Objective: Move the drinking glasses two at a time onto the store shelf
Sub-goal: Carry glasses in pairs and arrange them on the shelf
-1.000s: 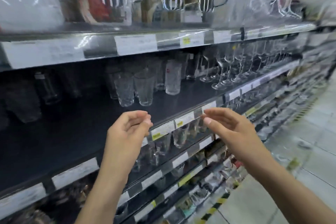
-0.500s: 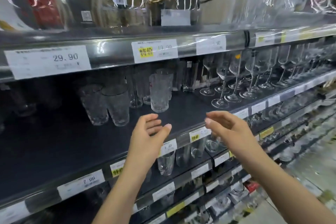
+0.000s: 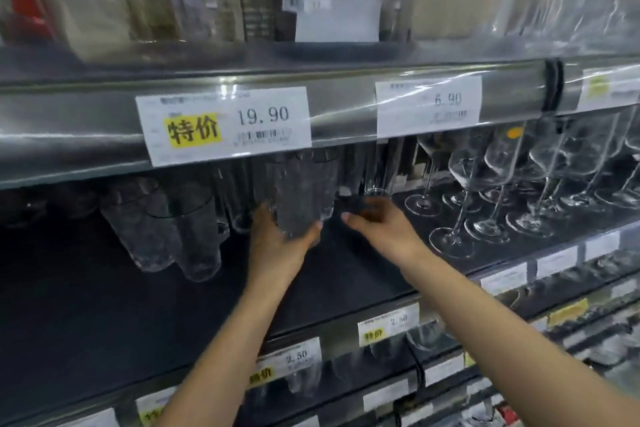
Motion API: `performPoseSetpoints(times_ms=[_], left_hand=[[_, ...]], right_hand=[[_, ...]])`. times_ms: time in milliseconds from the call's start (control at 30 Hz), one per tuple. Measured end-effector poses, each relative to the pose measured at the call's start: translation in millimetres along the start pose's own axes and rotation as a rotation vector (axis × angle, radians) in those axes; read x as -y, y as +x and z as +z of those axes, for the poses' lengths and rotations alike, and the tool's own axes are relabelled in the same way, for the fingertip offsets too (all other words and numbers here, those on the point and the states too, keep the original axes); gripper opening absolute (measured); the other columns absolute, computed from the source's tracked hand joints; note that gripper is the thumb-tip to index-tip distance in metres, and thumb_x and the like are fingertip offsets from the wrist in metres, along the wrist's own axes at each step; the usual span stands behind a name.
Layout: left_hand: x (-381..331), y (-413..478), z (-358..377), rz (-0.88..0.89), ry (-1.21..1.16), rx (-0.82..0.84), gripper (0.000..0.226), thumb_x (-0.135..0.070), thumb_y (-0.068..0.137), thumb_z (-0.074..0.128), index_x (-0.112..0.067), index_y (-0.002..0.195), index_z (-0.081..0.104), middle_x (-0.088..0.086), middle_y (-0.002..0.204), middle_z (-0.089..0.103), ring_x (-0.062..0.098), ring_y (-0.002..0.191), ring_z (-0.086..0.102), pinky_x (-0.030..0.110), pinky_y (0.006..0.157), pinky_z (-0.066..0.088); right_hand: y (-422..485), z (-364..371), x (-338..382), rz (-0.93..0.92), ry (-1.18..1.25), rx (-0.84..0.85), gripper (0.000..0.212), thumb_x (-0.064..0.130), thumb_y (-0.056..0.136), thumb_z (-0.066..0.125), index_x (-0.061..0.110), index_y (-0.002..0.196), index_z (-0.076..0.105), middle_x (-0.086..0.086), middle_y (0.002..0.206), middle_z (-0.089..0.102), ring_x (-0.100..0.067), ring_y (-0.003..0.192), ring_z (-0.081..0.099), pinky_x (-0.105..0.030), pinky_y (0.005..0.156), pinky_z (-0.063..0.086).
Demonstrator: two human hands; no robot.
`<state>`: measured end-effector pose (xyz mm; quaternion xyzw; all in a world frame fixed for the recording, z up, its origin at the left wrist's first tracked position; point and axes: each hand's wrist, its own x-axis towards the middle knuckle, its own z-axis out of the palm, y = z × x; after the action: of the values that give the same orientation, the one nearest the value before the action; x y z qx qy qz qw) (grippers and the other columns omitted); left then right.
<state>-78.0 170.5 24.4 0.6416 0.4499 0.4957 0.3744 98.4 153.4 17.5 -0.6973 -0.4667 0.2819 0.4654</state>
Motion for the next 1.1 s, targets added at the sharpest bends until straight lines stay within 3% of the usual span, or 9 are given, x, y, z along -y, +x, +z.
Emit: performPoseSetpoints(times_ms=[133,267,367,467,567,667,800,967,1100], left_hand=[[5,18,7,0.009,0.053,0.044,0.044,-0.008,0.081,0.078,-0.039,0.077,0.048,-0.046,0.065,0.057,-0.024,0.064,0.055,0.001,0.061,0.043],[17,23,13,-0.027,0.133,0.029,0.027,-0.01,0.08,0.077,-0.028,0.073,0.059,-0.027,0.064,0.065,-0.011,0.06,0.06,0.013,0.063,0.048],[17,24,13,-0.061,0.178,0.004,0.033,-0.015,0.08,0.077,-0.035,0.075,0.051,-0.038,0.063,0.06,-0.019,0.061,0.057,0.007,0.06,0.044],[21,28,14,-0.117,0.215,-0.036,0.032,-0.034,0.07,0.079,-0.019,0.093,0.064,-0.016,0.078,0.072,0.0,0.079,0.07,0.023,0.067,0.054],[21,26,16,-0.157,0.234,-0.103,0.046,-0.035,0.067,0.084,-0.026,0.102,0.056,-0.016,0.089,0.068,0.001,0.087,0.066,0.026,0.077,0.055],[22,19,16,-0.186,0.251,-0.173,0.053,-0.038,0.062,0.087,-0.039,0.101,0.051,-0.022,0.097,0.064,0.003,0.095,0.063,0.029,0.088,0.053],[21,15,12,-0.231,0.239,-0.227,0.075,-0.054,0.046,0.083,-0.035,0.112,0.053,-0.011,0.113,0.067,0.007,0.104,0.064,0.034,0.093,0.054],[22,11,10,-0.24,0.183,-0.236,0.072,-0.029,0.065,0.09,-0.018,0.119,0.043,-0.009,0.108,0.064,-0.001,0.095,0.062,0.002,0.065,0.046],[20,4,9,-0.229,0.217,-0.253,0.081,-0.038,0.06,0.09,-0.021,0.122,0.041,-0.007,0.116,0.063,0.009,0.106,0.062,0.028,0.093,0.054]], right_hand=[[44,17,-4,-0.062,0.015,0.069,0.073,0.051,0.066,0.082,0.019,0.125,0.055,0.002,0.119,0.069,-0.013,0.111,0.064,-0.035,0.1,0.05],[73,40,-17,-0.155,0.018,0.107,0.095,0.072,0.052,0.08,0.011,0.122,0.06,0.001,0.112,0.071,-0.013,0.106,0.067,-0.032,0.091,0.056],[70,42,-12,-0.18,0.034,0.078,0.066,0.042,0.068,0.08,0.014,0.125,0.059,0.005,0.117,0.067,-0.009,0.106,0.064,-0.009,0.079,0.049],[73,40,-8,-0.222,0.019,0.083,0.053,0.023,0.082,0.075,0.016,0.131,0.054,0.023,0.103,0.054,-0.005,0.105,0.056,0.007,0.064,0.035],[76,41,-6,-0.265,0.014,0.085,0.048,0.021,0.085,0.073,0.014,0.129,0.055,0.026,0.092,0.051,-0.007,0.101,0.057,0.003,0.062,0.034],[78,47,-5,-0.248,0.048,0.103,0.057,0.026,0.083,0.073,0.017,0.134,0.048,0.01,0.106,0.062,-0.01,0.099,0.059,-0.013,0.073,0.043],[75,56,-1,-0.238,0.101,0.074,0.063,0.031,0.081,0.076,0.015,0.133,0.046,0.004,0.117,0.062,-0.013,0.103,0.059,-0.024,0.086,0.045],[69,52,-3,-0.247,0.093,0.101,0.06,0.038,0.077,0.077,0.018,0.126,0.049,0.009,0.109,0.059,-0.009,0.099,0.057,-0.023,0.085,0.046],[63,40,-9,-0.239,0.112,0.174,0.055,0.041,0.065,0.077,0.024,0.111,0.052,-0.002,0.113,0.062,-0.014,0.102,0.061,-0.025,0.084,0.051]])
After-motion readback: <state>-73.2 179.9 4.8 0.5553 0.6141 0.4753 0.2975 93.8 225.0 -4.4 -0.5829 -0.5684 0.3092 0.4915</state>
